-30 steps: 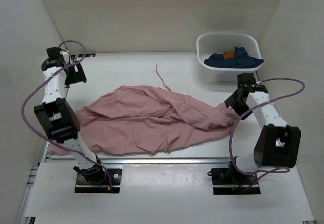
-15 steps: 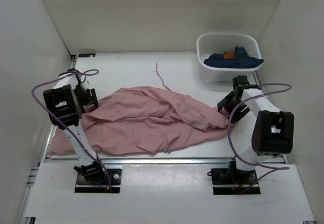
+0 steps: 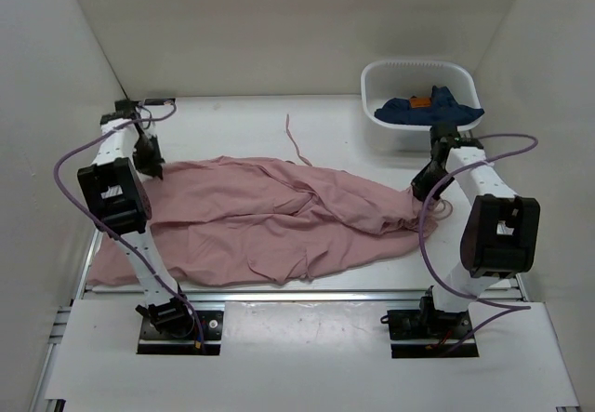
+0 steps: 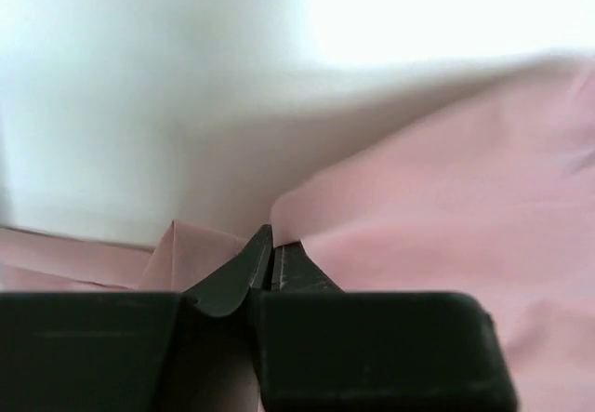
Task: Fold and stack the trousers
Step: Flatten the trousers out
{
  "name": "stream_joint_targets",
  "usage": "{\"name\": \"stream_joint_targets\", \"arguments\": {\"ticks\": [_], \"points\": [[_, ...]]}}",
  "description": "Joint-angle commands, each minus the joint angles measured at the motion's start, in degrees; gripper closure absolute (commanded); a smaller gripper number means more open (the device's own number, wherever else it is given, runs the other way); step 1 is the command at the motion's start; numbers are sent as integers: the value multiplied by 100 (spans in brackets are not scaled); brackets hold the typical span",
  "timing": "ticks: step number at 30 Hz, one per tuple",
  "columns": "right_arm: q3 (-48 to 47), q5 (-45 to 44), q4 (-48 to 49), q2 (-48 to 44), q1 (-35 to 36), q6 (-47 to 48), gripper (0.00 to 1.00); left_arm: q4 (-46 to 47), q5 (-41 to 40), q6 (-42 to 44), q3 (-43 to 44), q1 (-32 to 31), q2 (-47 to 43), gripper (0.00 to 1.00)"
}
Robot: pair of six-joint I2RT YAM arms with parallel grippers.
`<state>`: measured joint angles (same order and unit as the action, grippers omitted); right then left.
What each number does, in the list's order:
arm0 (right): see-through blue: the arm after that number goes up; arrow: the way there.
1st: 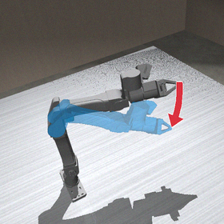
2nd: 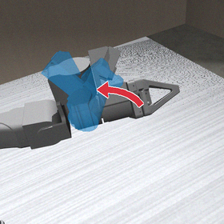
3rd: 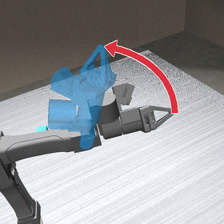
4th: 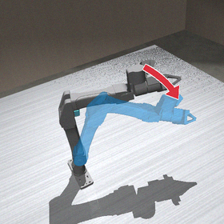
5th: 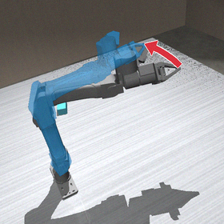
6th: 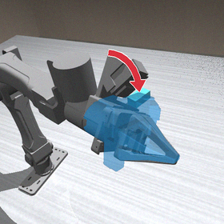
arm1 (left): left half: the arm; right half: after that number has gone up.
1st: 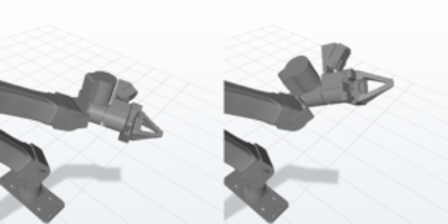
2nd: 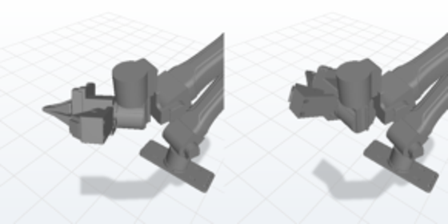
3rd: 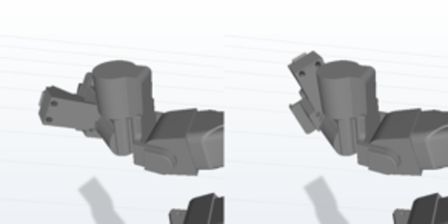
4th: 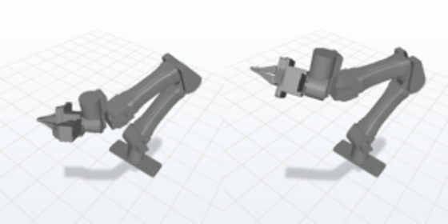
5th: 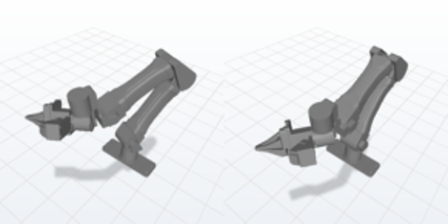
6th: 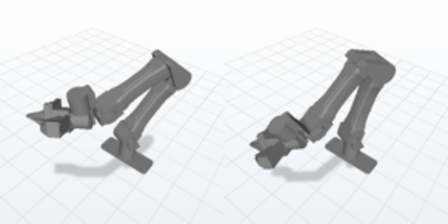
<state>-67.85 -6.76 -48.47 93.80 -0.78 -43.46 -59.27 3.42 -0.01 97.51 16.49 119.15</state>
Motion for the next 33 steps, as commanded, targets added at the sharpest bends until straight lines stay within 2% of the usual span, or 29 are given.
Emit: {"name": "stream_joint_targets", "arguments": {"ticks": [1,6,9,11,12,13,15,17,19,24,30,33], "points": [[-746,-650,-452,-283,-37,417,100,486,-464,1,786,-23,-972,86],[-887,-756,-506,-467,-37,593,100,731,-535,1,823,-23,-1482,86],[-739,-634,-348,-521,-37,646,100,864,-597,1,95,-23,-1763,86],[-554,-572,-208,-582,-37,646,100,952,-658,1,-722,-23,-1895,80],[-492,-493,-207,-634,-37,698,100,1048,-658,1,-1021,-23,-2035,74],[-387,-492,-146,-635,-37,699,100,1109,-658,1,-1546,-23,-2089,54],[-308,-413,-145,-635,-37,760,100,1110,-658,1,-1936,-23,-2141,28],[-255,-413,-93,-635,-37,760,100,1110,-449,1,-2104,196,-2142,13],[-255,-361,-93,-635,-37,821,100,1110,-290,1,-1878,424,-2089,6],[-202,-361,12,-635,-37,936,100,996,-52,1,-595,478,-1651,2],[-140,-361,13,-582,-37,989,100,566,-114,1,644,293,-307,0],[-271,-300,13,-529,-37,989,100,495,-218,1,708,293,160,0]]}}
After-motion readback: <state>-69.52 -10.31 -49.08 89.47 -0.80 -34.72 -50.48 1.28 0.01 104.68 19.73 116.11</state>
